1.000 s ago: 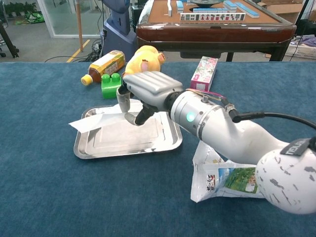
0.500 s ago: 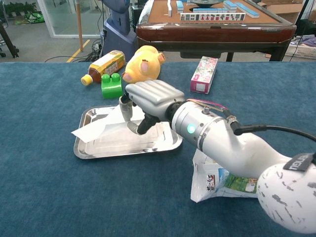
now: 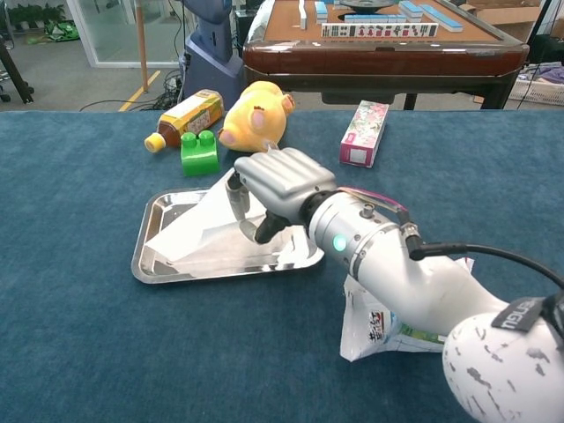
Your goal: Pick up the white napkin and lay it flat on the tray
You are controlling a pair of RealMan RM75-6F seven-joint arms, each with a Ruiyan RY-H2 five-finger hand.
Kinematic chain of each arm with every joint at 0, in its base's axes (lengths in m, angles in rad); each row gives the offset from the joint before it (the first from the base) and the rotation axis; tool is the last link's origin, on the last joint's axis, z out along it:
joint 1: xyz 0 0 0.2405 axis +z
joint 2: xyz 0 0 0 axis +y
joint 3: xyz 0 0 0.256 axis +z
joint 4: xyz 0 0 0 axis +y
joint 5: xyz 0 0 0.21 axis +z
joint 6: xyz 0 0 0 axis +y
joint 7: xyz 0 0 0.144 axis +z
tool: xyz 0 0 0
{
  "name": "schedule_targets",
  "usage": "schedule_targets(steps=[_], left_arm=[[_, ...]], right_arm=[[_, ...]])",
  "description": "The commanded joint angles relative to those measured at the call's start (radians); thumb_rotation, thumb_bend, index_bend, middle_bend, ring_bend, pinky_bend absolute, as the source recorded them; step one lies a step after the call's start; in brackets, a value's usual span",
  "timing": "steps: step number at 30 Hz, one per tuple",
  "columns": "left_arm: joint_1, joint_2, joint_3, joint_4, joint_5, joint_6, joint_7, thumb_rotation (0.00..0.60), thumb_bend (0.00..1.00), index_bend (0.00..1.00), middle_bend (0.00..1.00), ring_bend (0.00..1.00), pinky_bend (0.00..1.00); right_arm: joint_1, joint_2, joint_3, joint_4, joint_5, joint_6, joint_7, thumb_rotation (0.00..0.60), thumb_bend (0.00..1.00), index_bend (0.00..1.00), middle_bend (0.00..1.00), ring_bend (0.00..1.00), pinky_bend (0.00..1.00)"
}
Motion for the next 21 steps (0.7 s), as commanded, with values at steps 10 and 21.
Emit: schedule_targets(steps=[10, 21], left_arm=[[0.003, -0.001, 0.001, 0.008, -0.005, 0.000, -0.007, 0.600, 0.34, 0.07, 0.02, 0.04, 0.01], [0.006, 0.005, 0.001, 0.003, -0.002, 0.007, -0.008, 0.600, 0.34, 0.07, 0.02, 0.04, 0.01]], right_arm=[[-0.009, 0.007, 0.012, -0.043, -0.002, -0.014, 0.035, 0.600, 0.41, 0.55, 0.35, 0.25, 0.32], [-0.018, 0.052, 0.016, -0.118, 0.004, -0.015, 0.022, 0.600, 0.09, 0.45, 0.33, 0.22, 0.32]])
